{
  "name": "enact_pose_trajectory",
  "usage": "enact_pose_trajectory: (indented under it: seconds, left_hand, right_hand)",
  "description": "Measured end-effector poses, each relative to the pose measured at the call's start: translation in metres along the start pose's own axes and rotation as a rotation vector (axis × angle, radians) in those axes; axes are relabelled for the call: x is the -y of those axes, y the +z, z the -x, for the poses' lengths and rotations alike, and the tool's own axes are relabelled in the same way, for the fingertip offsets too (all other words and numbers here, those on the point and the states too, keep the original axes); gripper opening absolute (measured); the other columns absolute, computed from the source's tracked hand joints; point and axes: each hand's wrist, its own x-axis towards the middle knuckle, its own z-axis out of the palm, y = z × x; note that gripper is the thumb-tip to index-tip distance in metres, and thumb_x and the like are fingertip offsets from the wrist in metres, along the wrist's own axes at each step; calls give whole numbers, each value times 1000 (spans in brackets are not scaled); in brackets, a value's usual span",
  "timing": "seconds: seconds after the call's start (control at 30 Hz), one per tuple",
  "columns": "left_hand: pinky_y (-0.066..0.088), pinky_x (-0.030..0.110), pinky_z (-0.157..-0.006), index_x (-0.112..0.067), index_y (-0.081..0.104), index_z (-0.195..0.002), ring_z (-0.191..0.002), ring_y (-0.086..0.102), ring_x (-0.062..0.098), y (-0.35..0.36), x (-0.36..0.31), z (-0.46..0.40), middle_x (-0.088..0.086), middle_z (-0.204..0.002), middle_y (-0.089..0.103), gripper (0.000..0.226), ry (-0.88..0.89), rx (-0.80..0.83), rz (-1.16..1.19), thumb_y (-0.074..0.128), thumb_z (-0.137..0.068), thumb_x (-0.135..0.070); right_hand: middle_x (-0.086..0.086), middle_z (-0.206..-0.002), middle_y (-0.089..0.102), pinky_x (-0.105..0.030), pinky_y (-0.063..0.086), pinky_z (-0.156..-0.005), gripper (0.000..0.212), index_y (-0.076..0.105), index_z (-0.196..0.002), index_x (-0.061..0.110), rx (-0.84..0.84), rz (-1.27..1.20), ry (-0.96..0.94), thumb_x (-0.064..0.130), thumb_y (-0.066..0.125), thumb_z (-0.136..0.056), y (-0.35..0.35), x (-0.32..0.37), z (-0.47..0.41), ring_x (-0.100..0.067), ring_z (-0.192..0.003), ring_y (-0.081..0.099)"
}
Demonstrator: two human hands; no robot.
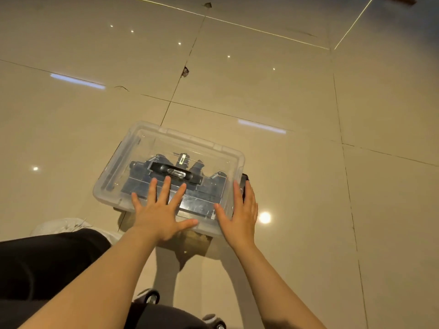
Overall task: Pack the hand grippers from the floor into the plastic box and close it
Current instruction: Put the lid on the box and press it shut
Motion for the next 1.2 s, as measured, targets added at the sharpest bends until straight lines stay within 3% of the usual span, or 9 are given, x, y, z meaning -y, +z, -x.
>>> enact_pose_trajectory:
  seconds: [0.1,0.2,0.27,0.33,0.43,0.6,0.97,1.1,1.2]
  left_hand:
    - [-2,66,-109,-43,-19,-143,-140,-26,27,-1,-39,6,9,-155,-22,83,104,-70,33,8,-75,-82]
    - [-10,67,-104,-49,-29,-134,-131,-38,27,9,-64,10,12,-142,-41,83,155,-25,-37,-10,-62,-86]
    - [-14,65,-104,-51,-30,-133,-129,-41,24,9,-62,8,9,-140,-46,82,122,28,-31,-3,-66,-87]
    - [-16,64,-104,-50,-29,-134,-128,-43,21,5,-57,9,6,-141,-47,80,123,80,-36,7,-71,-85]
    - [-17,64,-103,-50,-30,-133,-127,-44,21,2,-57,7,6,-139,-49,81,126,131,-44,11,-72,-85]
    - [-18,64,-103,-51,-27,-133,-125,-46,20,1,-54,4,4,-138,-50,81,154,148,2,20,-76,-83]
    - [-21,53,-107,-44,-6,-145,-134,-31,10,-1,-27,7,-6,-150,-31,90,318,50,249,47,-79,-72]
    - [14,43,-115,-31,22,-147,-144,14,19,-5,-8,13,-3,-157,13,73,292,-186,375,55,-86,-53]
    - [32,42,-107,-19,46,-137,-133,34,25,-16,24,12,5,-146,38,51,111,-485,503,59,-89,-32]
  right_hand:
    - [9,-158,1,-43,15,-116,98,9,-145,50,90,-339,340,74,60,-65,-9,-14,24,-15,-145,5]
    - [14,-152,16,-30,28,-107,103,7,-146,46,216,-610,411,60,70,-66,-20,-19,30,-10,-138,21]
    - [13,-142,29,-18,36,-97,104,6,-148,39,274,-778,422,37,78,-73,-22,-21,25,-6,-128,32]
    - [7,-145,37,-26,39,-100,116,6,-148,39,279,-821,462,39,85,-63,-18,-23,21,-12,-129,39]
    - [7,-138,49,-42,42,-104,124,16,-144,43,183,-752,512,61,84,-42,-10,-16,26,-16,-124,50]
    - [3,-140,44,-42,43,-103,83,29,-146,32,43,-633,440,25,75,-77,-5,4,26,-18,-127,46]
    - [5,-158,13,-43,20,-116,74,23,-150,21,-8,-115,164,31,60,-86,-6,10,27,-17,-142,18]
    - [0,-159,1,-46,5,-118,71,16,-150,19,28,92,176,34,51,-91,-10,17,28,-20,-145,4]
    - [-1,-159,-1,-47,-6,-116,73,8,-152,22,-8,199,-38,41,46,-92,-4,40,27,-18,-146,-5]
